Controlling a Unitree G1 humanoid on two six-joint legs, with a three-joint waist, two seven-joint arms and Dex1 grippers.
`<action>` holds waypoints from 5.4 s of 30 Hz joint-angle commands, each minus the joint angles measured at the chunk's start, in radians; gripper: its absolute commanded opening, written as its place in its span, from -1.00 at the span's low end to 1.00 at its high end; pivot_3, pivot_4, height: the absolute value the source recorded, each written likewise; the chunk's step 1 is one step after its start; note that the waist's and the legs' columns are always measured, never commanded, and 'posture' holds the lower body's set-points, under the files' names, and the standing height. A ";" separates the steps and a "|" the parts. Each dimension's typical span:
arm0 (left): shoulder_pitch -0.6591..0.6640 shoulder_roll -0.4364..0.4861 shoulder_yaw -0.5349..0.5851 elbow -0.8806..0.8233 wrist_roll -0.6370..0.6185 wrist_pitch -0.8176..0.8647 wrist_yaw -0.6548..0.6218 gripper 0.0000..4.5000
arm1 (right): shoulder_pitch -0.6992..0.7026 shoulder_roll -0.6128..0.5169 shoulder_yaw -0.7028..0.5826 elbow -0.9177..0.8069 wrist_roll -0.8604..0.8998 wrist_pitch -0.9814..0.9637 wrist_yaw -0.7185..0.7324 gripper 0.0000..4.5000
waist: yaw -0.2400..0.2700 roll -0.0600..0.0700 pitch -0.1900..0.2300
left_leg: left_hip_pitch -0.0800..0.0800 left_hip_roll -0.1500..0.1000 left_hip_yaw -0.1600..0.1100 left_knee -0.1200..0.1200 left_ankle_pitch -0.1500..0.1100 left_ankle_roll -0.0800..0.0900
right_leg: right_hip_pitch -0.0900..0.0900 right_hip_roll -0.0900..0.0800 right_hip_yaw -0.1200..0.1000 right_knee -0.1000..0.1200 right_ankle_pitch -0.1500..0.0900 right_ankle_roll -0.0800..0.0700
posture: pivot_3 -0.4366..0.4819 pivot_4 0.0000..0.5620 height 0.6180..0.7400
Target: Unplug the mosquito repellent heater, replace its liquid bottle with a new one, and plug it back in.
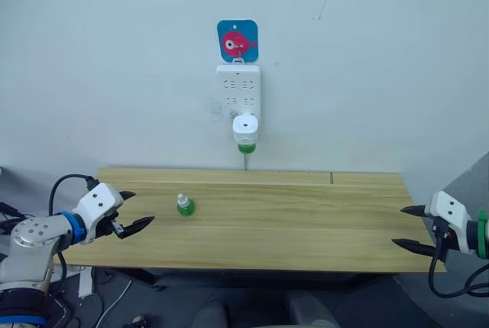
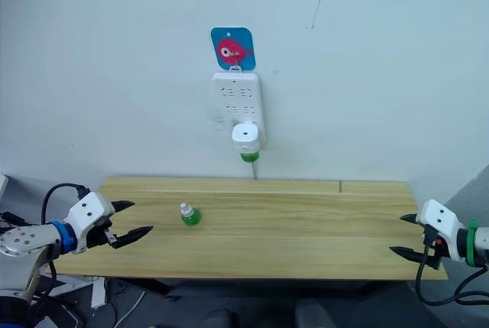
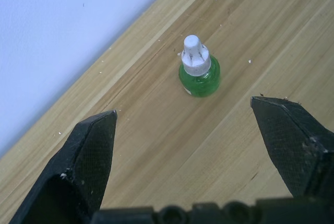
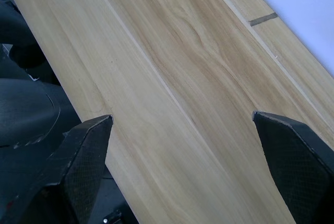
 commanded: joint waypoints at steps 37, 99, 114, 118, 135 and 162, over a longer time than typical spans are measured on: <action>0.014 -0.004 0.088 -0.056 -0.087 0.023 -0.026 1.00 | 0.012 -0.016 -0.059 -0.085 0.027 0.042 0.003 0.99 | 0.001 0.000 0.000 | 0.000 0.000 0.000 0.000 0.000 0.000 | 0.000 0.000 0.000 0.000 0.000 0.000 | -0.19 -0.80 0.73; -0.804 -0.338 -0.036 0.243 -0.168 0.176 -0.013 1.00 | -0.233 0.196 -0.120 -1.163 0.763 0.789 -0.835 0.99 | -0.083 -0.009 0.136 | -0.023 -0.002 -0.008 0.015 0.000 0.001 | -0.011 0.000 -0.003 -0.002 0.004 0.009 | -0.78 -0.12 0.73; -0.856 -0.336 -0.052 0.219 -0.154 0.159 -0.100 1.00 | -0.227 0.194 -0.108 -1.166 0.770 0.782 -0.830 0.99 | -0.071 -0.008 0.141 | -0.030 -0.002 -0.011 0.014 0.000 0.001 | -0.017 0.000 -0.006 -0.004 0.005 0.009 | -0.77 -0.15 0.73; -0.877 -0.338 -0.060 0.220 -0.163 0.169 -0.128 1.00 | -0.223 0.194 -0.106 -1.167 0.771 0.781 -0.825 0.99 | -0.073 -0.008 0.143 | -0.030 -0.002 -0.011 0.014 0.000 0.001 | -0.017 0.000 -0.006 -0.005 0.005 0.009 | -0.77 -0.15 0.73; -0.903 -0.351 -0.071 0.242 -0.152 0.172 -0.180 -0.41 | -0.250 0.214 -0.060 -1.175 0.740 0.773 -0.862 1.00 | -0.081 -0.008 0.151 | -0.032 -0.002 -0.010 0.014 0.000 0.001 | -0.017 0.000 -0.006 -0.007 0.005 0.009 | -0.77 -0.16 0.73; -0.853 -0.342 -0.073 0.133 -0.155 0.211 -0.154 -0.41 | -0.773 0.829 0.501 -0.757 0.035 0.906 -1.297 1.00 | -0.092 -0.007 0.152 | -0.037 -0.003 -0.021 0.015 0.000 0.001 | -0.018 -0.002 -0.014 -0.006 0.009 0.006 | -0.68 -0.21 0.73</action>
